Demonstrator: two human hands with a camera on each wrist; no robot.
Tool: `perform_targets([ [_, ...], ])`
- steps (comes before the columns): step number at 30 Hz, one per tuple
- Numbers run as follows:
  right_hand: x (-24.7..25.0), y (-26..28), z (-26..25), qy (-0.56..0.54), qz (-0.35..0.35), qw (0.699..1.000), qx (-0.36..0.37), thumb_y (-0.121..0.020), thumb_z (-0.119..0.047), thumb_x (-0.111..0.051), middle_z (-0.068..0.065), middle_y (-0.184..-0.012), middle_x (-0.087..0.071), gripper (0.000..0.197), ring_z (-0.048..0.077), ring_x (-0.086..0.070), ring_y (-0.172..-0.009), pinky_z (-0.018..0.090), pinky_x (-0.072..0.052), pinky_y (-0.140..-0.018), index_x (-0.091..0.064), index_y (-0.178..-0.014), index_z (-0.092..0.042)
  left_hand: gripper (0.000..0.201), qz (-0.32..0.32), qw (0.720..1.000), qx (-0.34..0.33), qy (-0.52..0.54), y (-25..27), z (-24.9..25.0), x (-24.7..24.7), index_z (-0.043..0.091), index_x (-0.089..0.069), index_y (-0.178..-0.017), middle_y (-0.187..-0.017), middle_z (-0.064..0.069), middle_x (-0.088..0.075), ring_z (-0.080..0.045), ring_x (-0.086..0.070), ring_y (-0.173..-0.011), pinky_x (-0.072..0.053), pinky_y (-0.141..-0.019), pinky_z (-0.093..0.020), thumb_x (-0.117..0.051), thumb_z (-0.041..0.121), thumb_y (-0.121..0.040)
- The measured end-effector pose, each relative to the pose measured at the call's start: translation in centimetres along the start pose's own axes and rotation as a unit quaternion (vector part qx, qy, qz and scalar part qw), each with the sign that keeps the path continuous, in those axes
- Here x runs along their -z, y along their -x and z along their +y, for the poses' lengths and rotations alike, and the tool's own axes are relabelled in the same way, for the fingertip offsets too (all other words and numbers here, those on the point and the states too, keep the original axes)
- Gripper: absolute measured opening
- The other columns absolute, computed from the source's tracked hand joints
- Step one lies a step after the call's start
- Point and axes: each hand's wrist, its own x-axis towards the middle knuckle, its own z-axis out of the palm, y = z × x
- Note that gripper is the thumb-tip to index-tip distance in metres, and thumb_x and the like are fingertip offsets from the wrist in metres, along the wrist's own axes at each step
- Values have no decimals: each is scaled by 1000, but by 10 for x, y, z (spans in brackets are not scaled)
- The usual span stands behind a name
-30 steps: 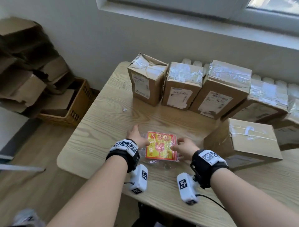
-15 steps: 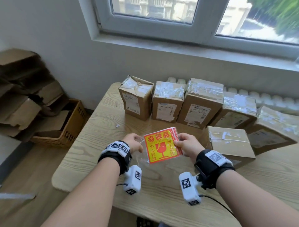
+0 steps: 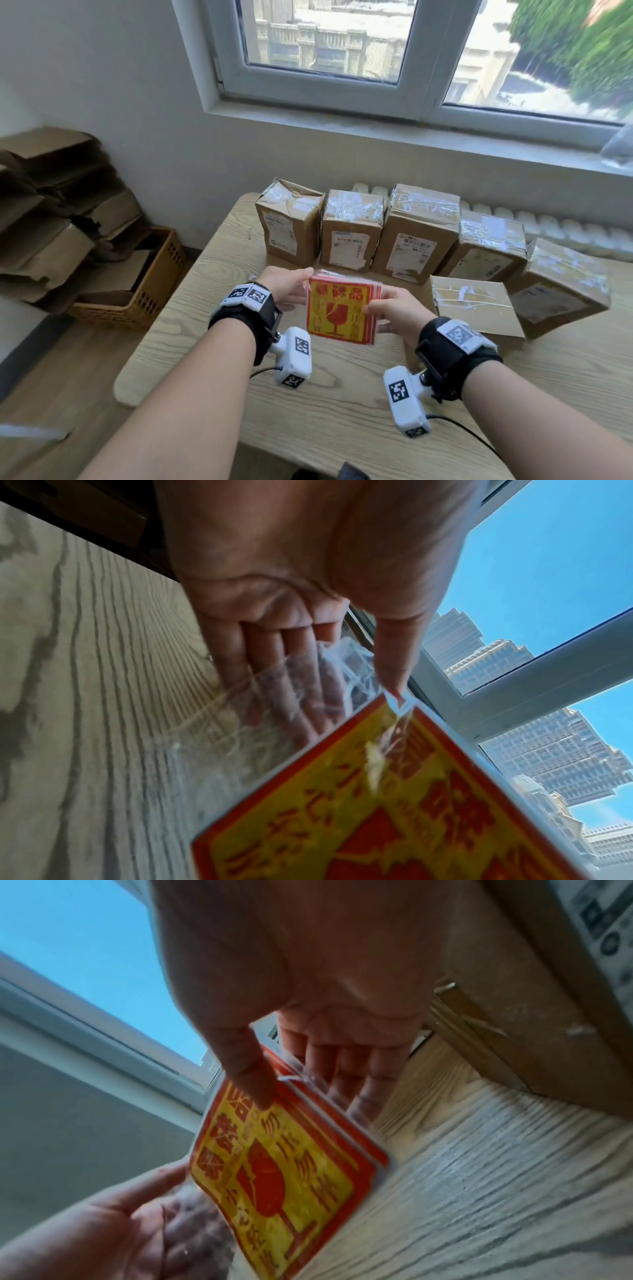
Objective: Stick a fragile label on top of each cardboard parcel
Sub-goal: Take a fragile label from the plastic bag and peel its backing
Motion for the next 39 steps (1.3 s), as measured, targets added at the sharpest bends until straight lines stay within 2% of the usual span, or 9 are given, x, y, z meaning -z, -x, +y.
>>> perform_targets([
  [2, -3, 4, 0, 36, -29, 999, 3, -87, -16, -64, 7, -92, -70, 6, 19, -67, -88, 35, -57, -79, -63, -92, -12, 7, -11, 999, -37, -3, 2, 3, -1, 9, -65, -82, -78, -8, -66, -16, -62, -69, -48, -65, -26, -70, 4, -82],
  [5, -8, 5, -1, 54, -31, 998, 4, -85, -41, -66, 5, -93, -70, 35, 15, -66, -83, 33, -55, -77, -66, -101, -10, 34, -14, 996, -76, -39, 1, 4, -1, 11, -60, -85, -82, -9, -62, -16, -59, -67, -52, -60, -25, -58, -21, -74],
  [12, -6, 6, -12, 169, 95, 973, 128, -74, -32, -80, -12, -127, -43, 80, 8, -46, -117, 22, -35, -97, -39, -141, -22, 50, -59, 987, -119, -93, 6, 1, 14, 11, -69, -79, -59, 0, -64, -9, -54, -55, -43, -46, -16, -36, -27, -73],
  [15, -9, 8, -18, 192, 109, 955, 200, -72, -29, -81, -12, -117, -60, 46, 6, -56, -106, 20, -41, -88, -64, -115, -27, 51, -57, 987, -112, -103, 7, 3, 18, 9, -69, -72, -52, 5, -65, -6, -55, -51, -42, -46, -13, -32, -27, -73],
  [19, -14, 11, -32, 207, 145, 936, 247, -77, -26, -77, -6, -77, -67, 18, 10, -61, -76, 28, -50, -74, -65, -64, -27, 44, -37, 987, -111, -110, 5, 1, 20, 13, -71, -68, -68, 2, -71, -10, -50, -56, -37, -49, -18, -43, -20, -75],
  [25, -16, 21, -64, 102, 63, 963, 243, -91, -10, -59, 8, -83, -74, 19, 17, -68, -66, 27, -50, -59, -54, -74, -16, 51, 12, 984, -65, -166, -9, -17, 38, 10, -62, -111, -105, -15, -67, -27, -62, -99, -56, -81, -31, -62, -19, -69],
  [29, -14, 29, -98, 52, -10, 969, 242, -95, -4, -50, 23, -99, -70, 22, 20, -67, -72, 20, -50, -56, -49, -75, -13, 85, 43, 976, 7, -213, -12, -26, 45, 15, -36, -143, -135, -14, -52, -30, -51, -123, -43, -103, -39, -76, 0, -69],
  [34, -3, 44, -142, -115, -58, 962, 242, -94, 3, -41, 26, -98, -70, 26, 32, -70, -72, 31, -57, -59, -43, -74, -12, 83, -24, 999, 21, -31, -14, -20, 21, 16, -24, -149, -128, -15, -59, -24, -59, -110, -45, -93, -39, -72, 22, -82],
  [39, 8, 45, -145, -194, -30, 957, 212, -94, -3, -32, 26, -104, -70, 21, 34, -71, -77, 40, -56, -75, -39, -76, -12, 38, -127, 982, -11, 140, -5, -12, 12, 24, -54, -113, -104, -11, -72, -24, -63, -104, -34, -104, -45, -54, 52, -88],
])
